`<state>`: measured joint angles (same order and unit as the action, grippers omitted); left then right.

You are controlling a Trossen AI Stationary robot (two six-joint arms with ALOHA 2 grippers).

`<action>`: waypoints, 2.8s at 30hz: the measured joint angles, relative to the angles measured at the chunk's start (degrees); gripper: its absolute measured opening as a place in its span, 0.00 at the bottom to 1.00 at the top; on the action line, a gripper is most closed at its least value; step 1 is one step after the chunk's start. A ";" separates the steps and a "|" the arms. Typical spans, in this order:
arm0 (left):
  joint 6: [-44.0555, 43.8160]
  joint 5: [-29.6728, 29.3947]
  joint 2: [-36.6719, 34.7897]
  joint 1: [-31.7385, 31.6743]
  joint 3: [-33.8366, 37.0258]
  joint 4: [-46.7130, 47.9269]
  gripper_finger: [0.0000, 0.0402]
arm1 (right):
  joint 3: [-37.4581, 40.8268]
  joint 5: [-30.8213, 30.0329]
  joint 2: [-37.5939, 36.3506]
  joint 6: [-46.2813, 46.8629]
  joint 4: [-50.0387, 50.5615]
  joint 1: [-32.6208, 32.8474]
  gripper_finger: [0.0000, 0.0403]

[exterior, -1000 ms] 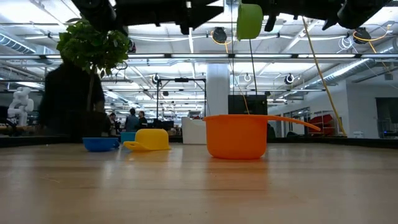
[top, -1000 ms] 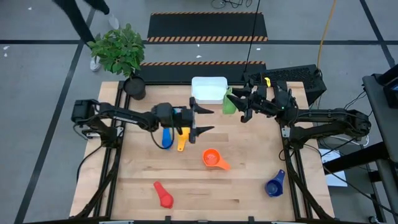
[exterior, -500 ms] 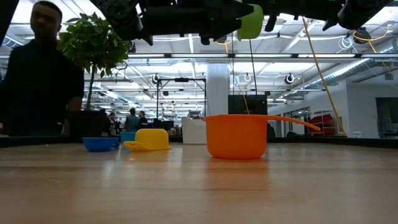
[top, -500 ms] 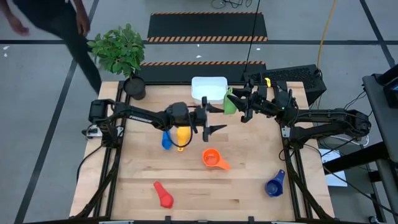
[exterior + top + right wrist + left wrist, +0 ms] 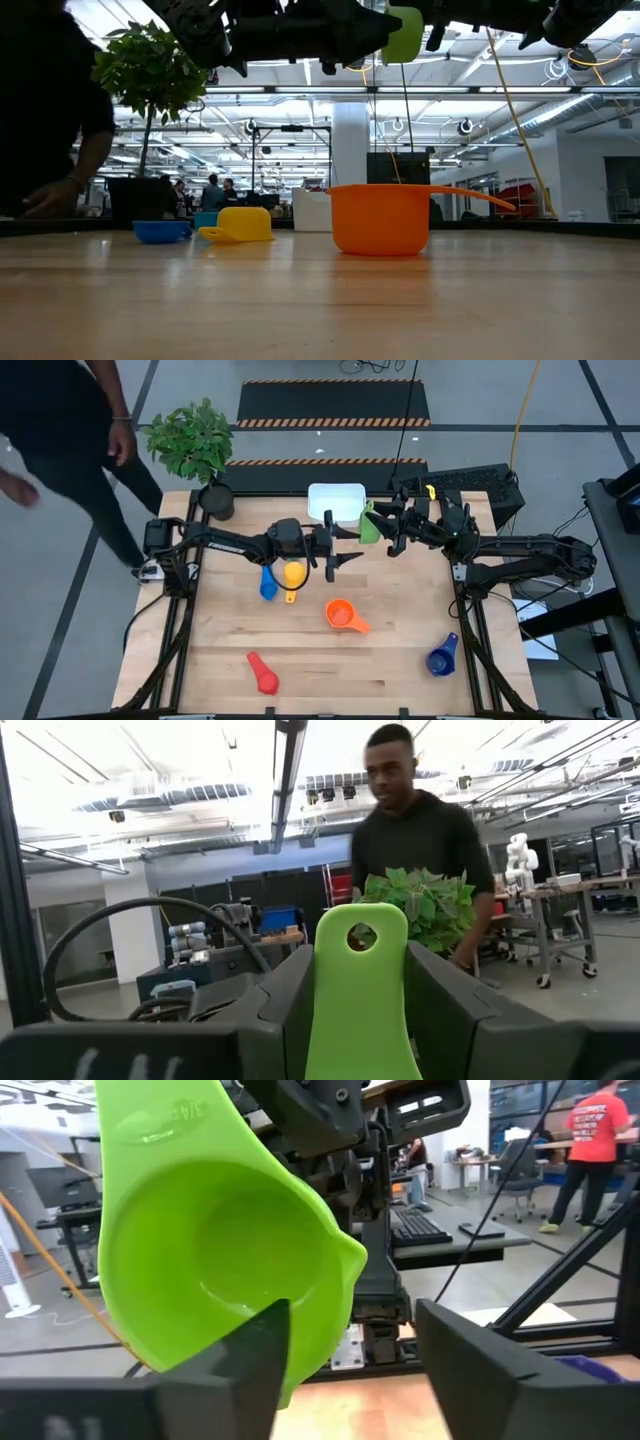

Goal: Nest measuring cups in basket
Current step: Stack the green measuring cup on top of the orange measuring cup

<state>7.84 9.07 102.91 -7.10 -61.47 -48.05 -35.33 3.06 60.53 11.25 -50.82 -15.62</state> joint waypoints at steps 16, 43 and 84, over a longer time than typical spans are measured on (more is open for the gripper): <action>1.09 5.97 -0.13 -3.12 -0.04 4.89 0.04 | 0.04 -0.80 1.82 1.60 1.63 -0.07 0.30; 2.16 8.90 -19.46 -5.74 0.00 49.20 0.02 | -0.04 -11.54 -4.83 -5.63 26.11 1.31 0.62; 3.91 25.37 -14.68 -5.89 0.02 50.39 0.04 | -0.04 -36.62 1.66 -58.61 22.11 21.85 0.44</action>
<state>11.75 34.44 88.23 -12.99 -61.45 2.34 -35.38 -33.55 62.19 -47.36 -28.71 6.23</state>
